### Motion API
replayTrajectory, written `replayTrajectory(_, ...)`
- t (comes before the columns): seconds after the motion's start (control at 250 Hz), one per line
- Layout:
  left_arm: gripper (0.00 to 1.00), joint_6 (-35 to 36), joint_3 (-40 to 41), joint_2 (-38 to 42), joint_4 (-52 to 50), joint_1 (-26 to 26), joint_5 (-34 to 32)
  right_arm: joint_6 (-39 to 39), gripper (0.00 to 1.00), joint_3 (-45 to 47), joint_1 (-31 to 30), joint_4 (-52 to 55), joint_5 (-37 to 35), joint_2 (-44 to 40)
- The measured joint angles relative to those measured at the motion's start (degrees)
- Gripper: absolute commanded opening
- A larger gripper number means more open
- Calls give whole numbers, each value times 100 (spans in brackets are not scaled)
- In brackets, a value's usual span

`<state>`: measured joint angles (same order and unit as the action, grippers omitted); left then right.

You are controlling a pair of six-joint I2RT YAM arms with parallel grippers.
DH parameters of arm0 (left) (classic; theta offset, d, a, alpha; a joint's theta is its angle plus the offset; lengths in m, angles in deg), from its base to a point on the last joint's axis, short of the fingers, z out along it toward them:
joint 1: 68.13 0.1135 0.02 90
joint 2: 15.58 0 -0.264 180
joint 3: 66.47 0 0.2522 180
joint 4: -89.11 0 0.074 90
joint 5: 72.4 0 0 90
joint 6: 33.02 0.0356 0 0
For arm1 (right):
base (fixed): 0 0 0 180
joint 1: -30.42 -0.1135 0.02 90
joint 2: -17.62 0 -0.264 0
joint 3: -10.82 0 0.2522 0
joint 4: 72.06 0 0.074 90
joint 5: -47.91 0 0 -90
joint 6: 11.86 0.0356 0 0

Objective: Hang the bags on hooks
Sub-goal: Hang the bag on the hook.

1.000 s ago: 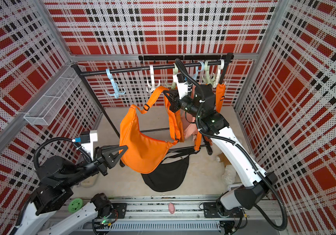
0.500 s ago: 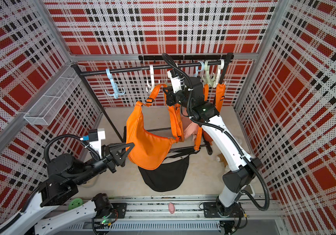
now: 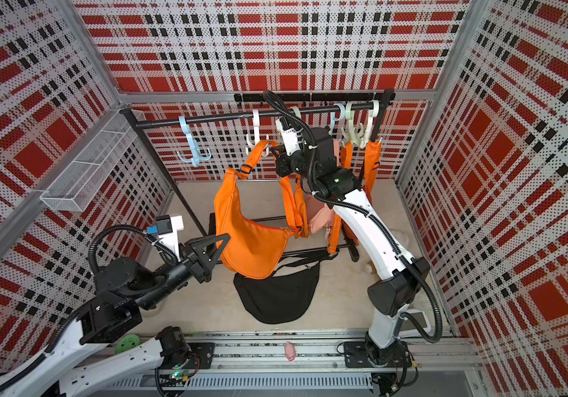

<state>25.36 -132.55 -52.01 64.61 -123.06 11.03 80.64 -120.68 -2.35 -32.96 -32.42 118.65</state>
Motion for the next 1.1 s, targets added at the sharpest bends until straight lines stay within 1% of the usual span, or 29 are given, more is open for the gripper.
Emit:
replayTrajectory(0.152,0,-90,411,-44,48,-304,-223,-55,0,490,-13,-164,-131,-308)
replayTrajectory(0.184,0,-105,505,-44,48,-380,-289,-61,6,616,-17,-142,-162,-396)
replayTrajectory(0.252,1,-127,673,-35,46,-529,-422,-87,15,855,-28,-101,-245,-551)
replayTrajectory(0.348,2,-142,850,-44,37,-651,-553,-201,37,1075,-28,-70,-365,-726)
replayTrajectory(0.388,3,-146,894,-44,17,-671,-592,-205,40,1163,-33,-68,-389,-807)
replayTrajectory(0.464,6,-155,946,-42,-22,-693,-645,-225,42,1331,-33,-68,-446,-977)
replayTrajectory(0.496,10,-157,960,-37,-37,-695,-673,-236,43,1399,-33,-68,-466,-1062)
replayTrajectory(0.524,18,-157,968,-31,-50,-697,-704,-245,44,1445,-33,-70,-481,-1123)
replayTrajectory(0.528,18,-157,968,-31,-50,-697,-706,-247,44,1449,-31,-70,-483,-1132)
replayTrajectory(0.58,42,-168,979,-13,-85,-697,-752,-262,46,1517,-33,-74,-505,-1248)
replayTrajectory(0.62,60,-168,981,9,-125,-697,-787,-286,50,1550,-33,-79,-507,-1318)
replayTrajectory(0.64,68,-164,981,17,-136,-699,-809,-284,53,1572,-33,-83,-511,-1357)
replayTrajectory(0.664,77,-162,981,33,-153,-697,-828,-267,60,1591,-33,-83,-509,-1392)
replayTrajectory(0.692,84,-160,981,46,-173,-699,-857,-299,66,1624,-37,-94,-505,-1447)
replayTrajectory(0.716,88,-160,981,48,-186,-699,-881,-328,70,1661,-42,-114,-509,-1491)
replayTrajectory(0.752,92,-151,979,48,-234,-699,-903,-326,76,1722,-55,-131,-509,-1565)
replayTrajectory(0.801,95,-131,970,48,-343,-699,-940,-291,82,1849,-79,-166,-527,-1674)
replayTrajectory(0.841,97,-129,938,44,-481,-699,-981,-321,85,1989,-120,-201,-546,-1779)
replayTrajectory(0.985,99,-87,841,83,-925,-702,-1176,-330,88,2667,-295,-326,-640,-2249)
replayTrajectory(1.101,100,-20,824,354,-1246,-713,-1438,-315,89,3289,-428,-450,-704,-2632)
